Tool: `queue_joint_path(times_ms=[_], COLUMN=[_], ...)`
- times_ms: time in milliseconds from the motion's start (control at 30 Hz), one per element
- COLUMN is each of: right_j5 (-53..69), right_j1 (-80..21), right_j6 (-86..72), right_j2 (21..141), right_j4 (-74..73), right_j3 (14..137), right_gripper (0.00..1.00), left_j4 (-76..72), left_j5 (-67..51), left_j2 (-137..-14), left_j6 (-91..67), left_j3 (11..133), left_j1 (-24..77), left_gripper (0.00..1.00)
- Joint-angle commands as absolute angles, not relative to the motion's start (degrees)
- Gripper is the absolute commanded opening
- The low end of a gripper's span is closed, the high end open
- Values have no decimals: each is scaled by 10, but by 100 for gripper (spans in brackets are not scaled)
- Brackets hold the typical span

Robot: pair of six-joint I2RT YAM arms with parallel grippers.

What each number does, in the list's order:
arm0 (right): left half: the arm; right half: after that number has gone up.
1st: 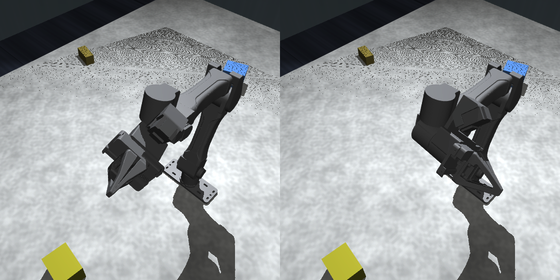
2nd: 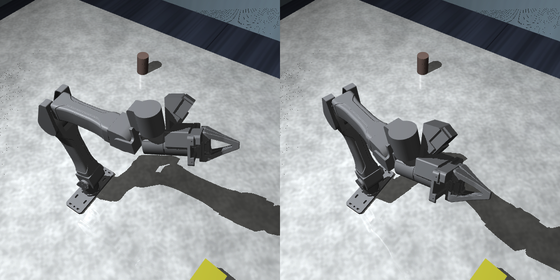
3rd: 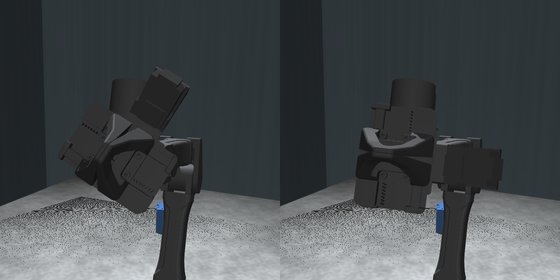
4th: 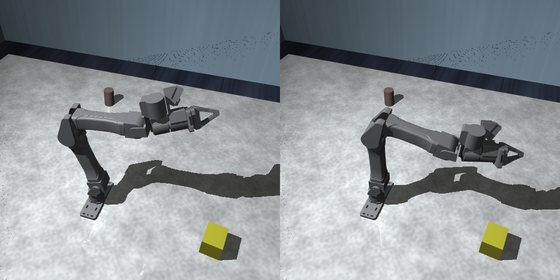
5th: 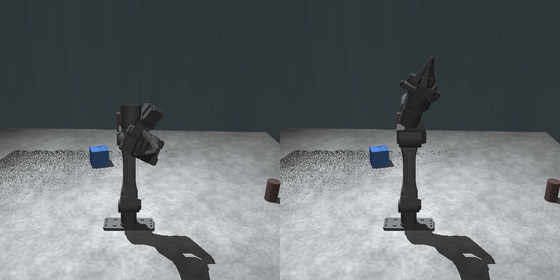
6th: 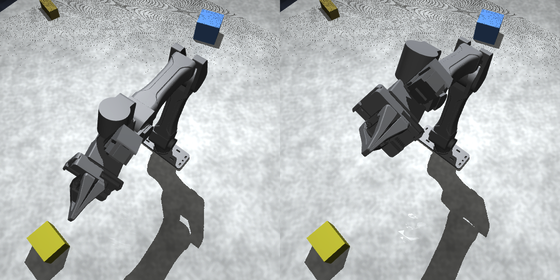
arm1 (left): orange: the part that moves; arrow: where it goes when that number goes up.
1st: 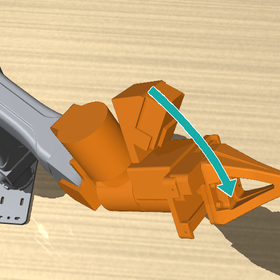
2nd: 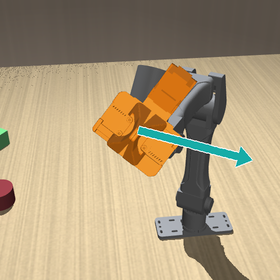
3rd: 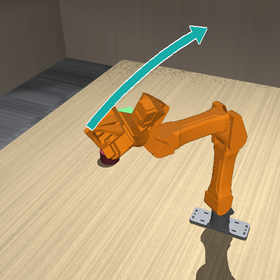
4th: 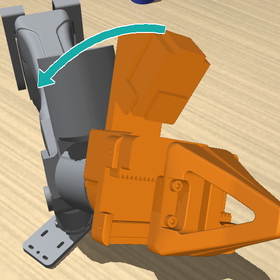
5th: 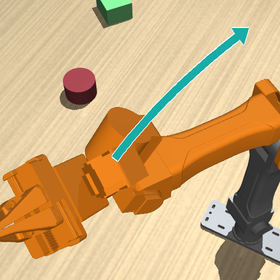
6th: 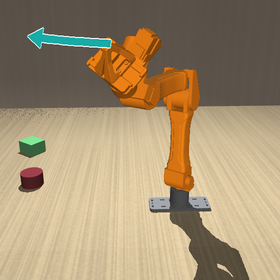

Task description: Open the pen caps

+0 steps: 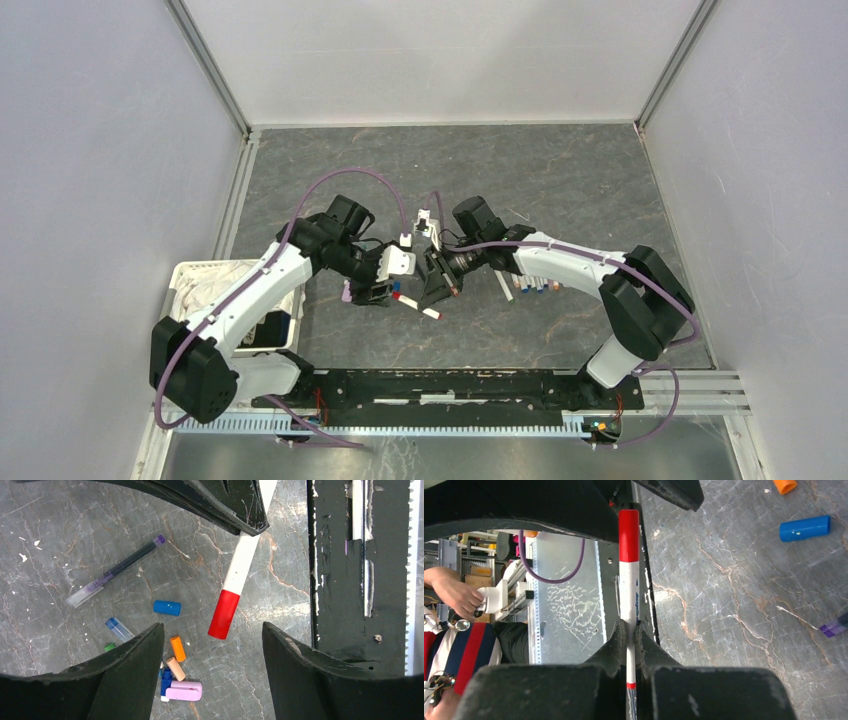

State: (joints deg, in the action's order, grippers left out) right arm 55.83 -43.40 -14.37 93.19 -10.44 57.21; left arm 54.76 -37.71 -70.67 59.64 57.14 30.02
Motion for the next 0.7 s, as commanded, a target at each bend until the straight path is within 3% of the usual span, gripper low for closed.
queue_joint_path(times_ms=[0,200,333,400,533,600,667], right_j5=[592,595,589,589,591,592,588], right_j1=[-438,-438,-438,-441,-457,-464,-465], right_j6=[-157,-184,-242,-278,-323,-335,-334], right_j2=[938,946,957,964,978,985,988], right_j4=[-74,-47,18,60,119,134,129], right_j3=[601,597,581,571,566,572,577], right_gripper=[0,2,23,33,39,38,26], left_j4=[550,544,539,538,534,534,534], left_j5=[-403,-404,-402,-401,-397,-398,-397], left_j2=[-711,-718,-718,-718,-716,-715,-715], left_j6=[628,631,623,620,613,612,613], left_j3=[577,578,581,582,583,582,581], left_j1=[305,312,316,317,318,318,318], left_gripper=[62,36,8,6,6,6,5])
